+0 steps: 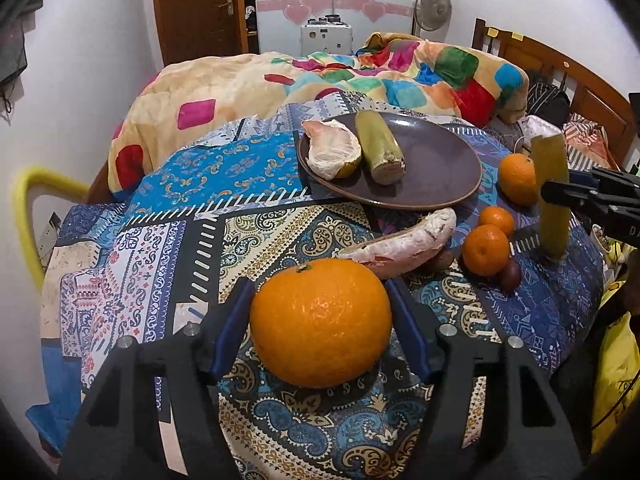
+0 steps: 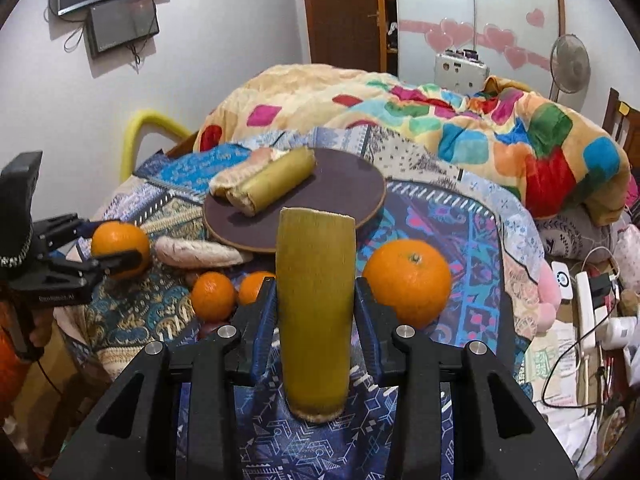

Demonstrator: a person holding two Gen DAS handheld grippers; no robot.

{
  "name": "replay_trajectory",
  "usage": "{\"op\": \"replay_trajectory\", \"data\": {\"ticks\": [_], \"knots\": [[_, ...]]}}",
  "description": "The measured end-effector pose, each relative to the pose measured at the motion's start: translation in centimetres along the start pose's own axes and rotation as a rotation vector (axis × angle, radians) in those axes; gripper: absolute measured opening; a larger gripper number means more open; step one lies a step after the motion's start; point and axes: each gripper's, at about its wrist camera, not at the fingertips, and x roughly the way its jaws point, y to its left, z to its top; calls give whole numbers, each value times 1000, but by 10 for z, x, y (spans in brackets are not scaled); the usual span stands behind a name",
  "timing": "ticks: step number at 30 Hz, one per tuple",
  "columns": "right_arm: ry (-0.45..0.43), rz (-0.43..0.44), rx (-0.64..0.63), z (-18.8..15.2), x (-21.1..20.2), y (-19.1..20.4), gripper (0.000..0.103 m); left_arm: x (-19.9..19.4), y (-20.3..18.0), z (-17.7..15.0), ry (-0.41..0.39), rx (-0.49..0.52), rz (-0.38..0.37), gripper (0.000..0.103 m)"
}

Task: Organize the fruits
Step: 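Lift the smaller yellow fruit onto the plate with the right gripper while the left carries the orange over it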

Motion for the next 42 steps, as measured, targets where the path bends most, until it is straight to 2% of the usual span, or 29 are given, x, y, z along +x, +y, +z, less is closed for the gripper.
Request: {"op": "replay_trajectory", "data": {"ticks": [10, 22, 30, 42], "knots": [[-62, -1, 5, 17, -10, 0, 35, -22, -2, 33, -109, -17, -11, 66], [-102, 12, 6, 47, 3, 3, 35, -8, -7, 70, -152, -21, -31, 66], [-66, 22, 20, 66, 37, 5, 35, 7, -8, 87, -165, -17, -27, 66], [30, -15, 43, 88, 88, -3, 35, 26, -9, 102, -174, -12, -44, 66]]}}
